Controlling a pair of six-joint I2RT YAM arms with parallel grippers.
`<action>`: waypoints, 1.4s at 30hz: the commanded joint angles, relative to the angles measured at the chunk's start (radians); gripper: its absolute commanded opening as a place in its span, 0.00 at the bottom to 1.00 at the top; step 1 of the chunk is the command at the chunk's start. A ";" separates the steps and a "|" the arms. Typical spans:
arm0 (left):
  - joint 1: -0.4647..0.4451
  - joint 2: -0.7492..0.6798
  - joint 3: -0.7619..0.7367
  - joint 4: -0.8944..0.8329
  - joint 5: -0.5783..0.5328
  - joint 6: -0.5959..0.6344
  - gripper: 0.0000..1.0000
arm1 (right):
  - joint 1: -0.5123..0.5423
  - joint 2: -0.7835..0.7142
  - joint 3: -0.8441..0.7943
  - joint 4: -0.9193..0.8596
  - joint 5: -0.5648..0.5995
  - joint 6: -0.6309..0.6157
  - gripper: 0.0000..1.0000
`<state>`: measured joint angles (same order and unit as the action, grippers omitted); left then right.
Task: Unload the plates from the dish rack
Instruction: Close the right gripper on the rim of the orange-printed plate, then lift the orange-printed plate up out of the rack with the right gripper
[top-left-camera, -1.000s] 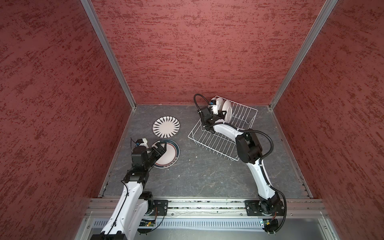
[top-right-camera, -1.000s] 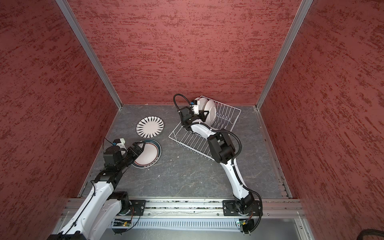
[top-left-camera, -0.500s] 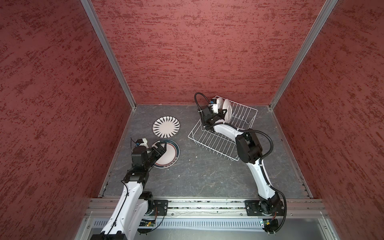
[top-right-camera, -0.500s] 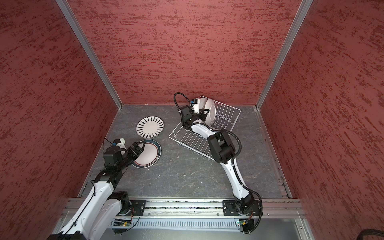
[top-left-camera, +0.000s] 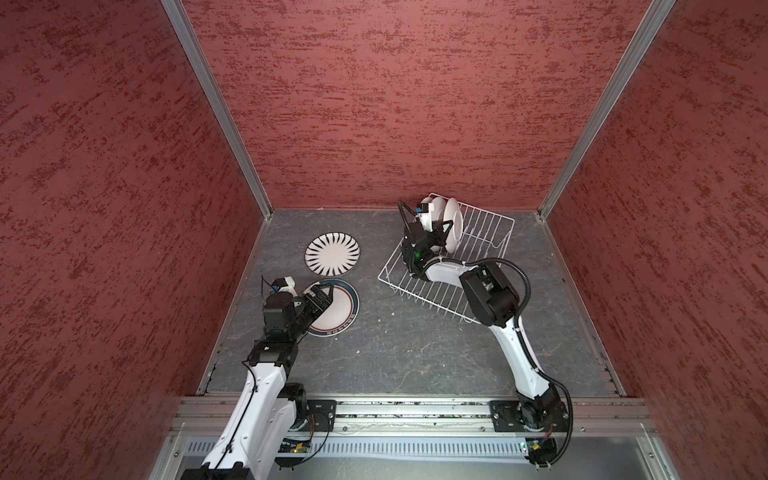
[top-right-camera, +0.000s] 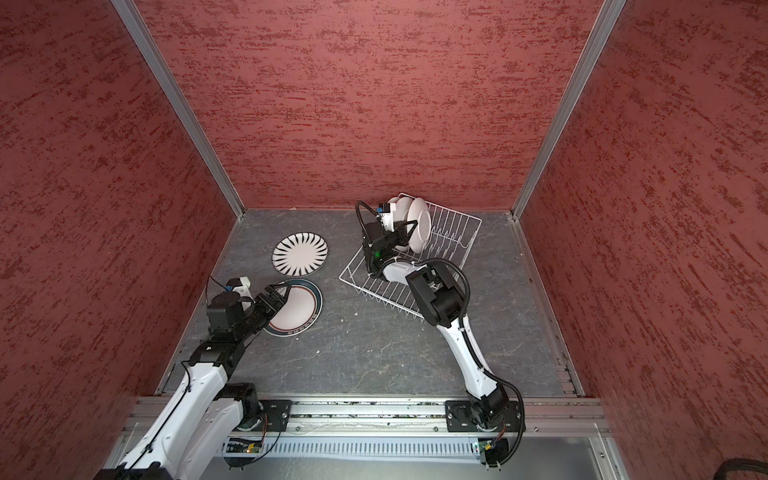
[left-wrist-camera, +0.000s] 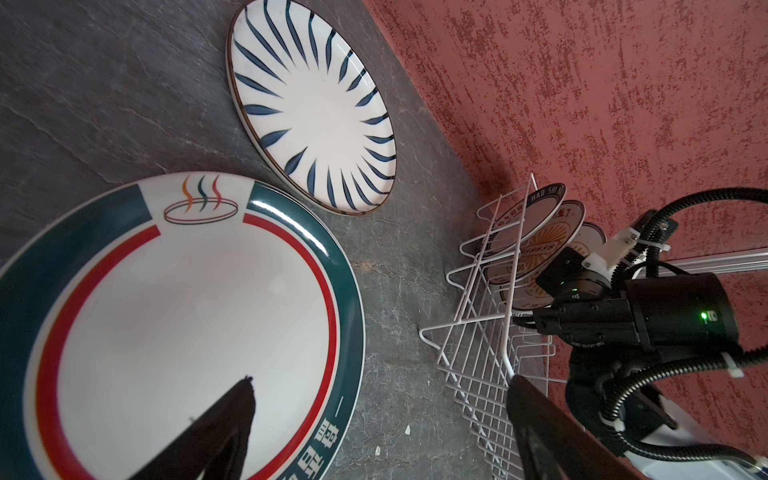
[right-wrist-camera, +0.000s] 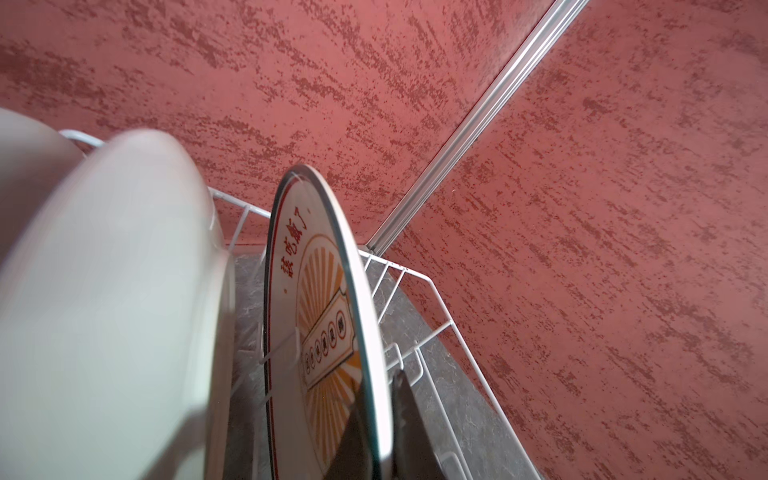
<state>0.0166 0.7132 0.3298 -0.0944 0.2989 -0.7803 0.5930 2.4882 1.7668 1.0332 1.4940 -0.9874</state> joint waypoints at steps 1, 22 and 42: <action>-0.004 -0.008 0.006 0.001 0.015 0.009 0.94 | -0.003 0.072 0.108 0.599 0.034 -0.595 0.00; -0.003 -0.052 0.002 -0.033 0.011 0.018 0.94 | -0.004 -0.055 0.115 0.508 0.020 -0.555 0.00; -0.003 -0.025 0.020 -0.006 0.026 0.026 0.94 | 0.038 -0.207 0.147 0.342 -0.024 -0.535 0.00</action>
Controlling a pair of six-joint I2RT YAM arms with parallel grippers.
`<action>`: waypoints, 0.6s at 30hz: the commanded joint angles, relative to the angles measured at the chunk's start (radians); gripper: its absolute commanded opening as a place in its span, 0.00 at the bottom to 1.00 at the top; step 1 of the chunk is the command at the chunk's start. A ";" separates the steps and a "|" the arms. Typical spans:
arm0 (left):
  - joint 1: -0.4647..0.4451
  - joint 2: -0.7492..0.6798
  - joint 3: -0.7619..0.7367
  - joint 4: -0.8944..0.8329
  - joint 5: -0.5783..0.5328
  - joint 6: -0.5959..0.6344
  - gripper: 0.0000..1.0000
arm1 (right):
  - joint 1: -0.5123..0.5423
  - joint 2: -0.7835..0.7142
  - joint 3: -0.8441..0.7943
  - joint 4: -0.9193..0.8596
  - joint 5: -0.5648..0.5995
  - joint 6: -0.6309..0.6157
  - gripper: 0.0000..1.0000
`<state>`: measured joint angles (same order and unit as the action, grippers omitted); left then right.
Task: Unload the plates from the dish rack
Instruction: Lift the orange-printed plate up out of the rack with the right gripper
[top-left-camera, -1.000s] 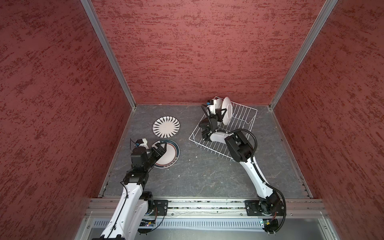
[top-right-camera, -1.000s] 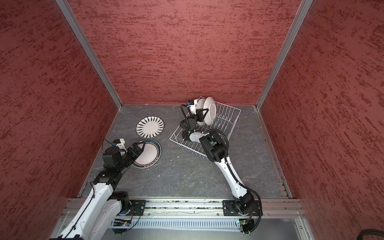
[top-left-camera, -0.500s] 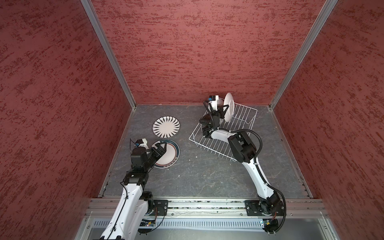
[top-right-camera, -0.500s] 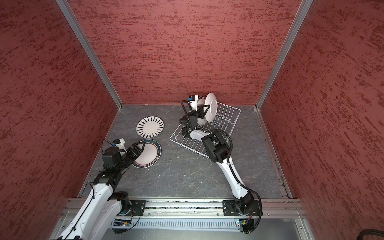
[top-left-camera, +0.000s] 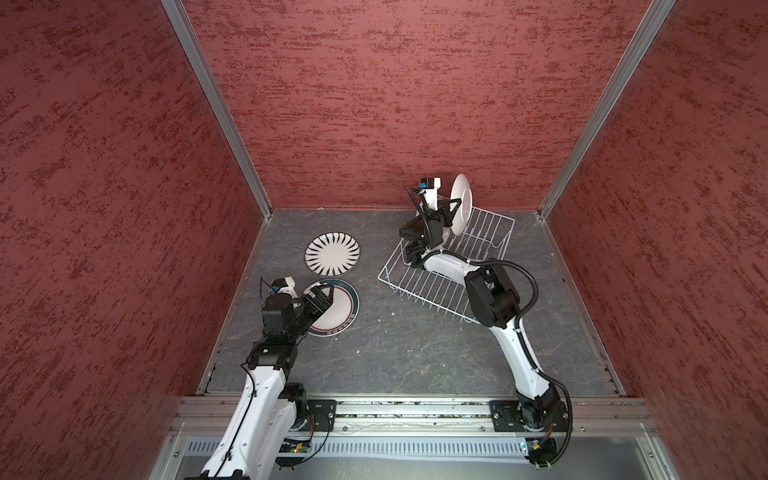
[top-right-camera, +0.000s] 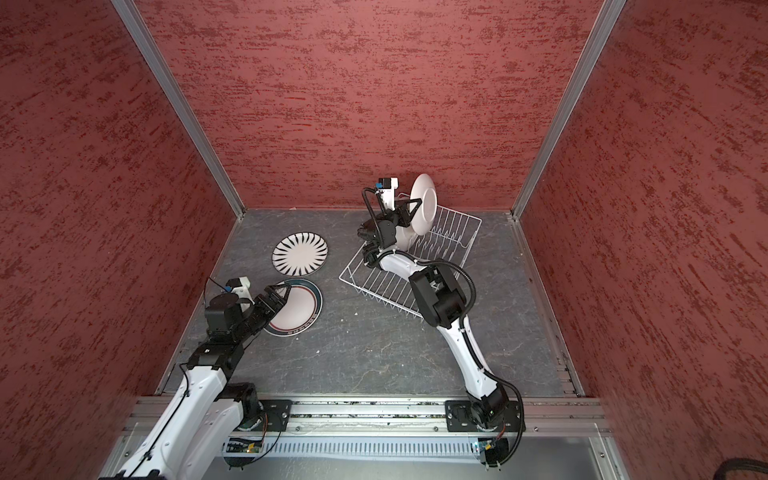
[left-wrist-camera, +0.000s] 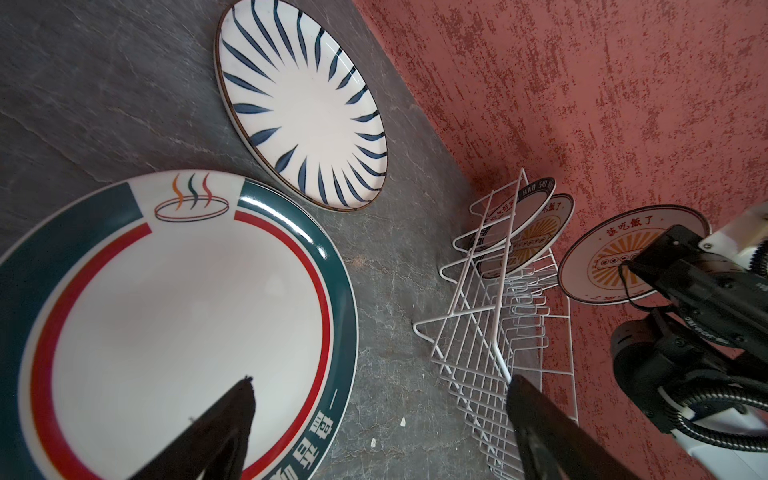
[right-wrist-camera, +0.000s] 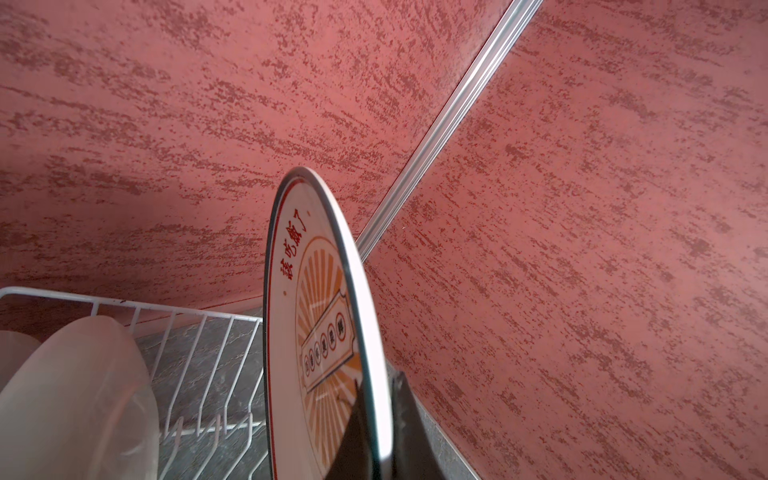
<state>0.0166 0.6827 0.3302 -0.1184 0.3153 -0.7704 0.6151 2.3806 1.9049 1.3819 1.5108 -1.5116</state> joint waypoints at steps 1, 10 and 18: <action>-0.003 0.010 0.022 0.021 0.012 0.016 0.94 | 0.020 -0.114 0.006 -0.007 -0.043 -0.014 0.00; -0.003 0.040 0.036 0.037 0.027 0.018 0.94 | 0.061 -0.290 -0.106 -0.287 -0.069 0.207 0.00; -0.003 0.061 0.046 0.051 0.041 0.010 0.94 | 0.101 -0.489 -0.003 -1.543 -0.198 1.195 0.00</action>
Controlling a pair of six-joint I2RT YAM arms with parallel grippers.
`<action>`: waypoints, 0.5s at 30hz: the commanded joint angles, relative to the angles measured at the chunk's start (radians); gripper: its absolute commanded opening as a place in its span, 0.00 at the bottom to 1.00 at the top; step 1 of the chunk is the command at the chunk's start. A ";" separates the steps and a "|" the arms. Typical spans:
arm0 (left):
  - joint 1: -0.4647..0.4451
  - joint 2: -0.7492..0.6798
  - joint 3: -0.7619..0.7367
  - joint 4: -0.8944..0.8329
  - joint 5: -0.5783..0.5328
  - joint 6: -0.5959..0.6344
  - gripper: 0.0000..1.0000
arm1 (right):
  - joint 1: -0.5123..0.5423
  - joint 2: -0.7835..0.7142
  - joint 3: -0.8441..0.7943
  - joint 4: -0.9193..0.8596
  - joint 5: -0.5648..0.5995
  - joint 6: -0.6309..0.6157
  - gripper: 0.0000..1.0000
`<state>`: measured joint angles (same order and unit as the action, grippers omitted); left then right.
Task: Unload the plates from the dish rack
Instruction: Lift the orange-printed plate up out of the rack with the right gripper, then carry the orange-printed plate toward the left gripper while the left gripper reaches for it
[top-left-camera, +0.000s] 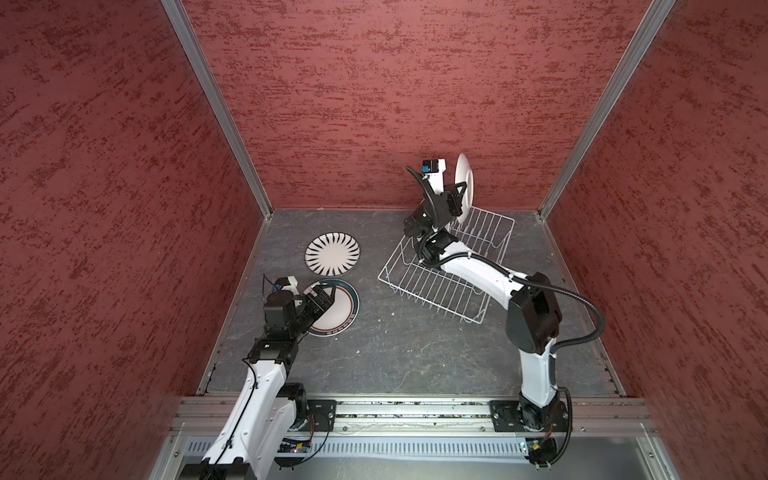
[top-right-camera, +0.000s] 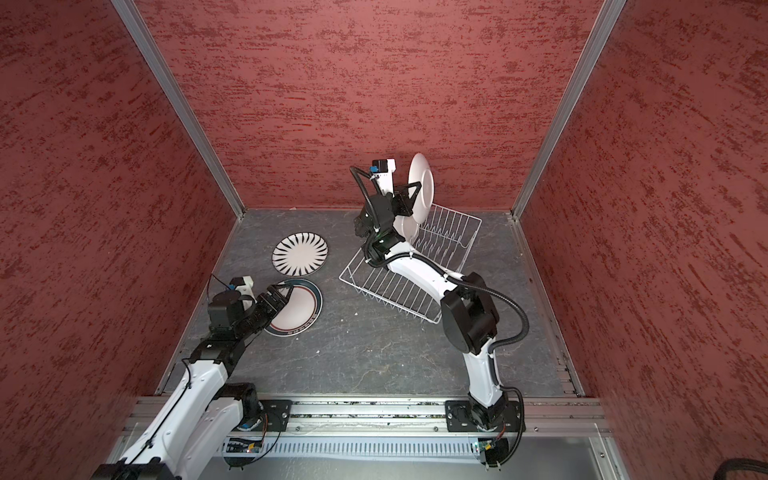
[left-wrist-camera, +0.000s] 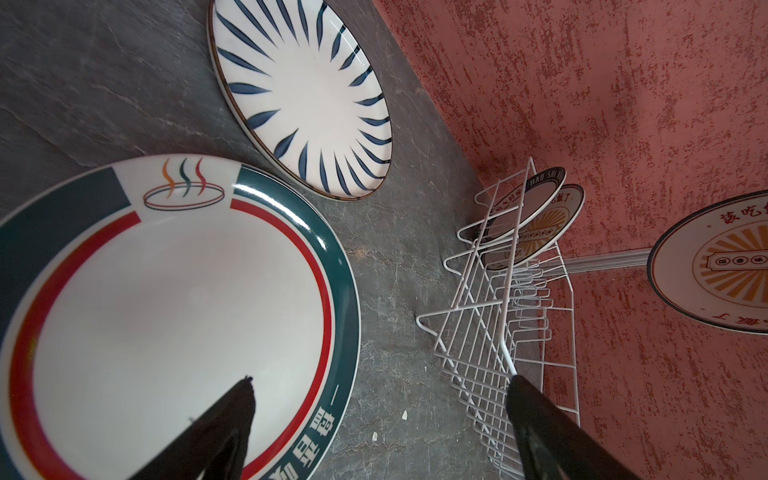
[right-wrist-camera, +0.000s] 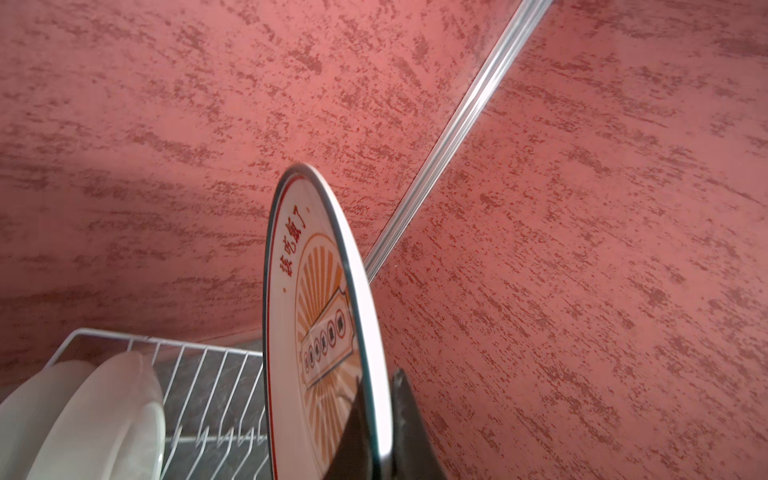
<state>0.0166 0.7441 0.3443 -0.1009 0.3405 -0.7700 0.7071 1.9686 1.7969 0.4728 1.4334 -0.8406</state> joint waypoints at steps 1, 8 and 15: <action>-0.003 0.001 0.033 0.033 0.017 0.010 0.94 | 0.009 -0.085 0.140 -0.746 -0.159 0.636 0.00; -0.003 0.006 0.056 0.065 0.064 -0.002 0.94 | 0.008 -0.223 0.100 -0.964 -0.521 0.970 0.00; -0.002 0.025 0.066 0.112 0.107 -0.022 0.95 | 0.003 -0.312 -0.006 -0.951 -0.918 1.097 0.00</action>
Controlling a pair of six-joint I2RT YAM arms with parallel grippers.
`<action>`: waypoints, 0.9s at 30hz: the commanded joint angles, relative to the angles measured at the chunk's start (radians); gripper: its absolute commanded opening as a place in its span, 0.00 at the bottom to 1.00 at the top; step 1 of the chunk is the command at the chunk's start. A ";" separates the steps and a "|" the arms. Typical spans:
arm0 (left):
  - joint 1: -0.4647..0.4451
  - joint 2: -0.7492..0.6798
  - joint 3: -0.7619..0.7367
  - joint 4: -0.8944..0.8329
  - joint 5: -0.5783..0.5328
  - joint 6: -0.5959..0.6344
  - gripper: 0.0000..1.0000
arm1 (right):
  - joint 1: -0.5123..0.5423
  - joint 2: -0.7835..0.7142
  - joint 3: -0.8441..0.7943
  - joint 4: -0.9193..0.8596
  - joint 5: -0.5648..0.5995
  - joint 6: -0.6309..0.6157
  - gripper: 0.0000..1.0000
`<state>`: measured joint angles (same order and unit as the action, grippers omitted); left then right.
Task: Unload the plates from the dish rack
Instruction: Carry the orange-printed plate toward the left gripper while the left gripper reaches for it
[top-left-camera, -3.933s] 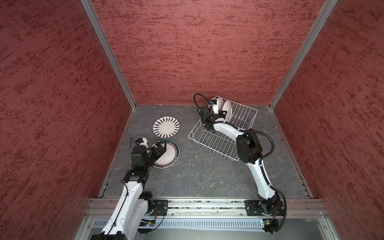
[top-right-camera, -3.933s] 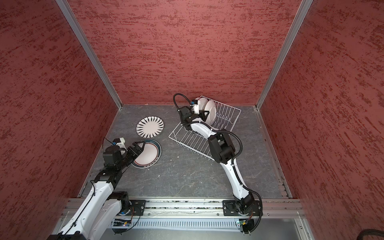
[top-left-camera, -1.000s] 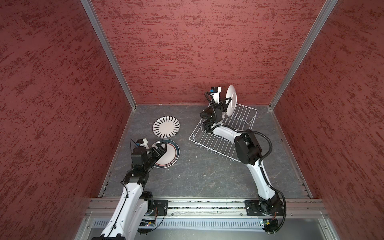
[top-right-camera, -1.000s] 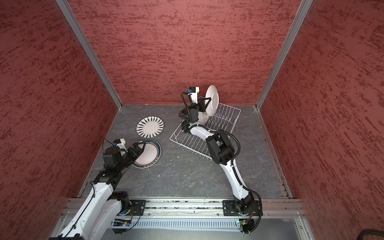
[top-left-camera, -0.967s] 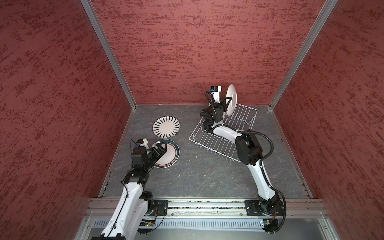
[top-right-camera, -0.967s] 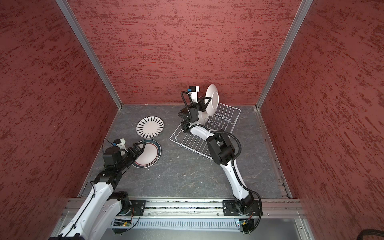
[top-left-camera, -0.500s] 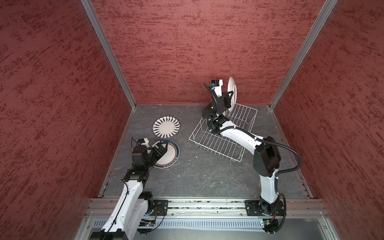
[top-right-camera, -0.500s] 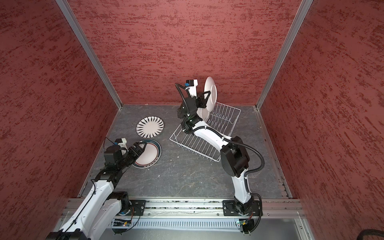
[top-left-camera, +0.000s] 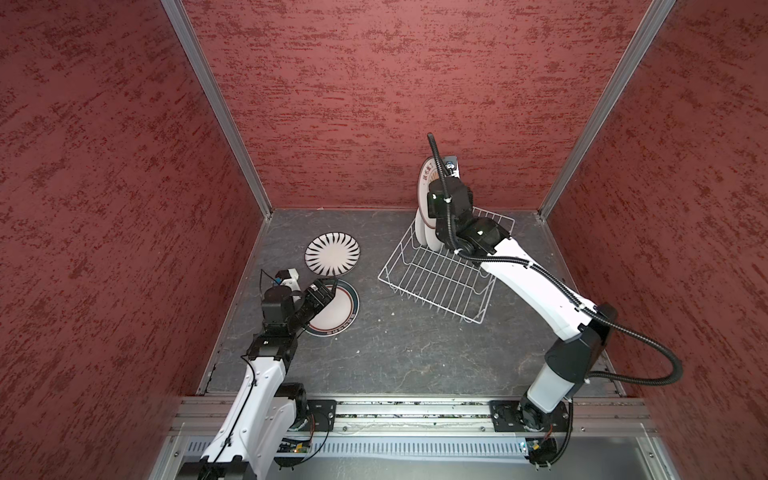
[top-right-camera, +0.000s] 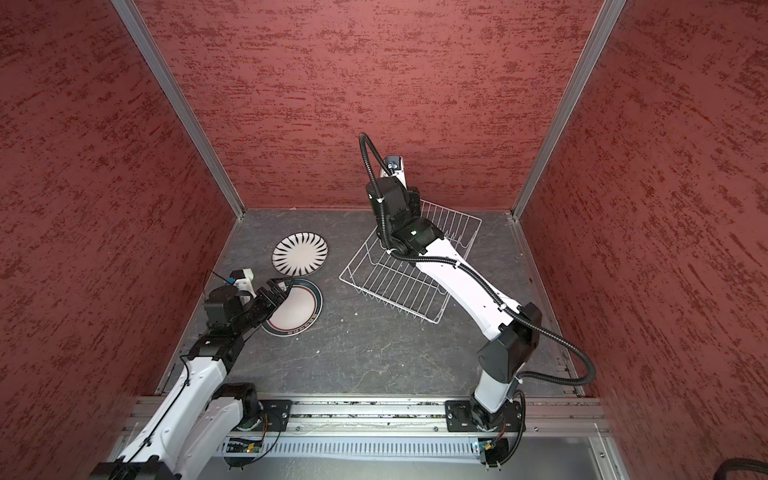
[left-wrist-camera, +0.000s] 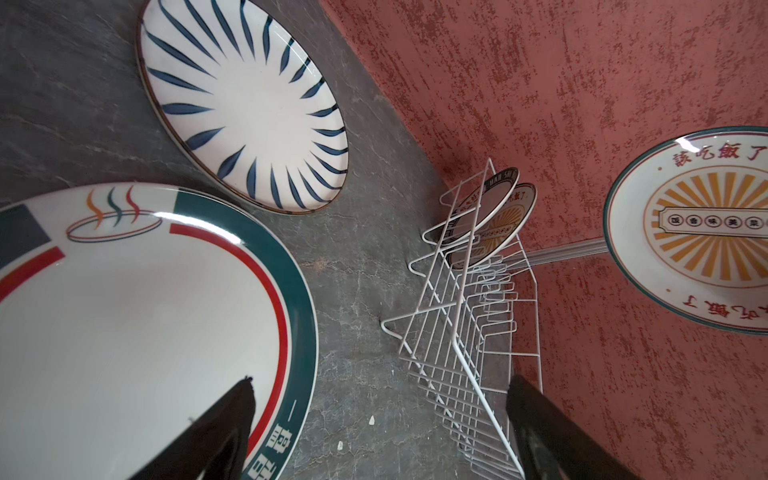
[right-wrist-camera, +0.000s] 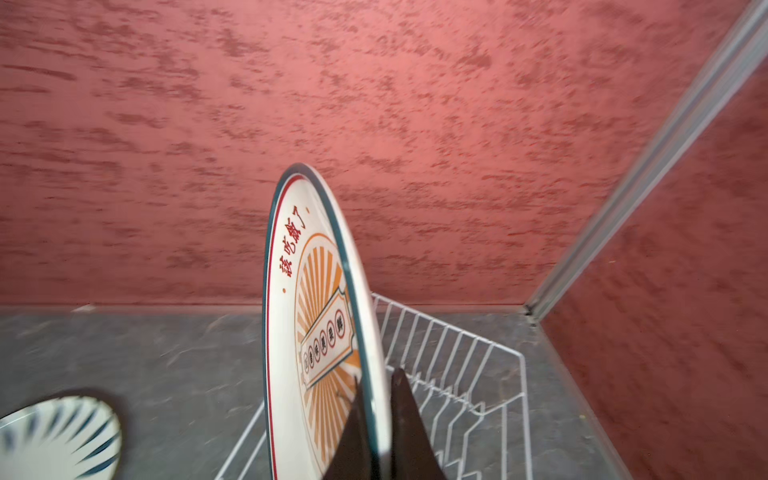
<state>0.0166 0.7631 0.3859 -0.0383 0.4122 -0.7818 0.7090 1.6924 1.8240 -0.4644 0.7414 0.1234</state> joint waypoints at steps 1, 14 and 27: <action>-0.001 0.014 0.022 0.064 0.047 -0.015 0.95 | 0.001 -0.044 -0.048 -0.006 -0.265 0.142 0.00; 0.002 0.042 0.012 0.211 0.159 -0.062 0.95 | -0.002 -0.097 -0.220 0.108 -0.619 0.265 0.00; 0.006 0.079 0.007 0.313 0.224 -0.110 0.95 | -0.006 -0.141 -0.364 0.224 -0.835 0.365 0.00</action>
<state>0.0174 0.8326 0.3862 0.2047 0.6044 -0.8696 0.7086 1.6035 1.4662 -0.3485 -0.0097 0.4355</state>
